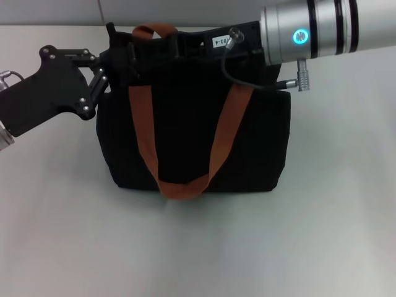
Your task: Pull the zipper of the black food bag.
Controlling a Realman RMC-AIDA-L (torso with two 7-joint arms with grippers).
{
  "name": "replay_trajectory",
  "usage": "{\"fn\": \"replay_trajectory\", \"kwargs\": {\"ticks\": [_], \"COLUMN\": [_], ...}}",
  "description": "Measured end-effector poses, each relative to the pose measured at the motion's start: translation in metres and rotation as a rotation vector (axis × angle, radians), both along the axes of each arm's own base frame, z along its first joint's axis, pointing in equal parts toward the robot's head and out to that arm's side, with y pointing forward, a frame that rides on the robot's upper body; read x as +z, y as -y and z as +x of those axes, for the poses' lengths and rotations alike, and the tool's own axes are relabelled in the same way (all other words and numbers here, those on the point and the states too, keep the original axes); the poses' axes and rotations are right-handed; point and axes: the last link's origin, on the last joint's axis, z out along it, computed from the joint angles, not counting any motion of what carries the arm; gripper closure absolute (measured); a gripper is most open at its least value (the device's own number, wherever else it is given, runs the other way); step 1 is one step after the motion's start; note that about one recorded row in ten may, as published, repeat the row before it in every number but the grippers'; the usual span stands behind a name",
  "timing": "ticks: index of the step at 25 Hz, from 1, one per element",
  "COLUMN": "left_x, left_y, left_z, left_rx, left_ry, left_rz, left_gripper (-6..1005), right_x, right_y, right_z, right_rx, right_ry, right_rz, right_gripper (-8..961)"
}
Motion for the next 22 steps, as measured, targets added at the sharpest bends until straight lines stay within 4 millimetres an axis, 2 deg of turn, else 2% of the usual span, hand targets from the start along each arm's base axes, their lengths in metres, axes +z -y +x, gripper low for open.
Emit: {"fn": "replay_trajectory", "kwargs": {"ticks": [8, 22], "left_x": [0.000, 0.001], "left_y": [-0.003, -0.003], "left_z": [0.002, 0.002], "left_rx": [0.001, 0.004], "left_ry": [0.002, 0.009], "left_rz": [0.000, -0.002], "left_gripper": [973, 972], "right_x": [-0.006, -0.003], "right_y": [0.006, 0.005], "right_z": [-0.009, 0.001], "right_rx": [0.034, 0.013], "right_ry": [-0.023, -0.012], "right_rz": [-0.026, -0.011], "right_gripper": [243, 251]}}
